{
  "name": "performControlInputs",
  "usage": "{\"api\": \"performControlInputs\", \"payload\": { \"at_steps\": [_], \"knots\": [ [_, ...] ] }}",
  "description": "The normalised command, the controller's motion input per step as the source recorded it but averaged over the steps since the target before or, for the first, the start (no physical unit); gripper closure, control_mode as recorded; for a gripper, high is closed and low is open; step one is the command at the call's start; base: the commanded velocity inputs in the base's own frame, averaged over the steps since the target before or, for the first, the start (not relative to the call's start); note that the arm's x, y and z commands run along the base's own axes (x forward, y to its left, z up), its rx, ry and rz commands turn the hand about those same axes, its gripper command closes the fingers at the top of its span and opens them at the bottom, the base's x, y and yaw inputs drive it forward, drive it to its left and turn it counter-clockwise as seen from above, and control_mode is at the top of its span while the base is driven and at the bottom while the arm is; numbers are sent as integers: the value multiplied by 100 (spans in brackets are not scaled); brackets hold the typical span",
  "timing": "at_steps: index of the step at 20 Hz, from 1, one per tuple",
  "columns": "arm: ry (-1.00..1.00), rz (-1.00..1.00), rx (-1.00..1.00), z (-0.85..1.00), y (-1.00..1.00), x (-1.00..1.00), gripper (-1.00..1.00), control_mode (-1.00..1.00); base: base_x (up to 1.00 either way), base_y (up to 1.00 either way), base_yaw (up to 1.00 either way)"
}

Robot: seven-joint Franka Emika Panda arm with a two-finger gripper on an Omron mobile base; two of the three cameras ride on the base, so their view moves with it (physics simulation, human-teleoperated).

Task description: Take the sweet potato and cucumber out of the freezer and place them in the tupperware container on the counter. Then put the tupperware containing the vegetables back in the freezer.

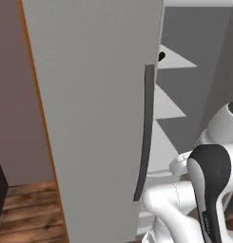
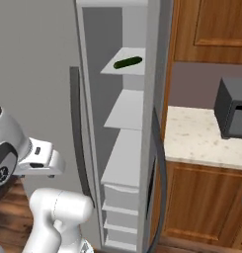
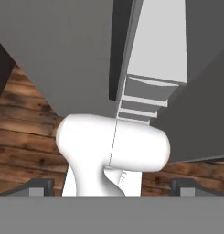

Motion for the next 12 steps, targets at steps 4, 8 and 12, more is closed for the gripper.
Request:
{"api": "performControlInputs", "payload": {
  "at_steps": [4,8,12],
  "knots": [
    [0,0,0,0,0,0,-100,100,9,-62,7],
    [0,0,0,0,0,0,-100,100,38,-55,1],
    [0,0,0,0,0,0,-100,100,69,-5,-4]
  ]
}}
